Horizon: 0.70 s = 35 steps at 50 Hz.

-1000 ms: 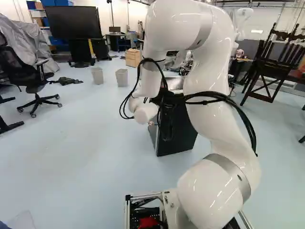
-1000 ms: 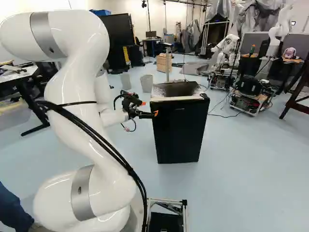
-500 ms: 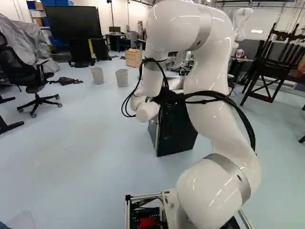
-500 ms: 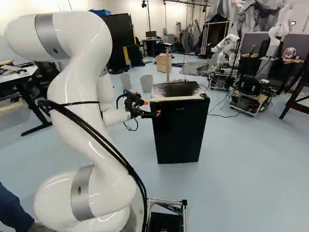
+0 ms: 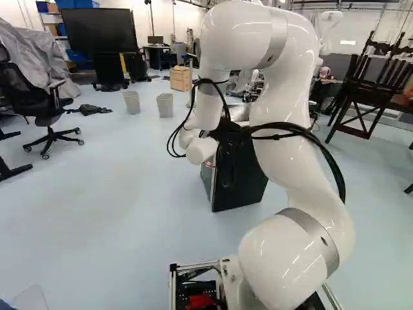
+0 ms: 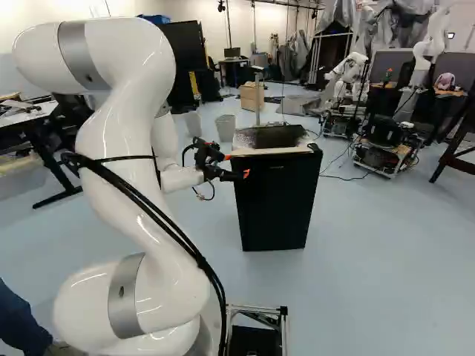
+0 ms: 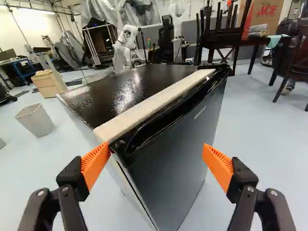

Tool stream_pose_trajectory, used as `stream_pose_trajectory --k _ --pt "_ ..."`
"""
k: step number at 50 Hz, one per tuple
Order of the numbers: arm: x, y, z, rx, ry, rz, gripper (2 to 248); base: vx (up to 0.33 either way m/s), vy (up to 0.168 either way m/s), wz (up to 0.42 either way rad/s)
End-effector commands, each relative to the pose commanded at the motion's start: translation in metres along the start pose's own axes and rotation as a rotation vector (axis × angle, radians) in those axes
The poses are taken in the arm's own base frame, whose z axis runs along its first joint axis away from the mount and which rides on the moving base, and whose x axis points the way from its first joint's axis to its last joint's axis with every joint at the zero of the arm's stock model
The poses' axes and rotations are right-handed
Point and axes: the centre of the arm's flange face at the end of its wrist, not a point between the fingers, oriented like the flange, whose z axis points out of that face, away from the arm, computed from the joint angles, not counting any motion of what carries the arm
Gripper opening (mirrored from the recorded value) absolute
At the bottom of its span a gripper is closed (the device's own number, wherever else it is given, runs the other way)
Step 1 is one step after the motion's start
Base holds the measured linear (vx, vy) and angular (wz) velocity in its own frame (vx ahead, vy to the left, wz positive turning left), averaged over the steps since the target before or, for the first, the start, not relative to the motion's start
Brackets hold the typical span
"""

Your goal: Grab a drink from the fridge

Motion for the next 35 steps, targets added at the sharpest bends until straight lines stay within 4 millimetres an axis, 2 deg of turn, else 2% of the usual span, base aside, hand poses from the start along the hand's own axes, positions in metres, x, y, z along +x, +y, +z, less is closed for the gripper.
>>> stream_pose_trajectory --k 35 --pt "0.002 0.016 -0.004 -0.014 -0.006 -0.010 247 0.000 0.000 0.000"
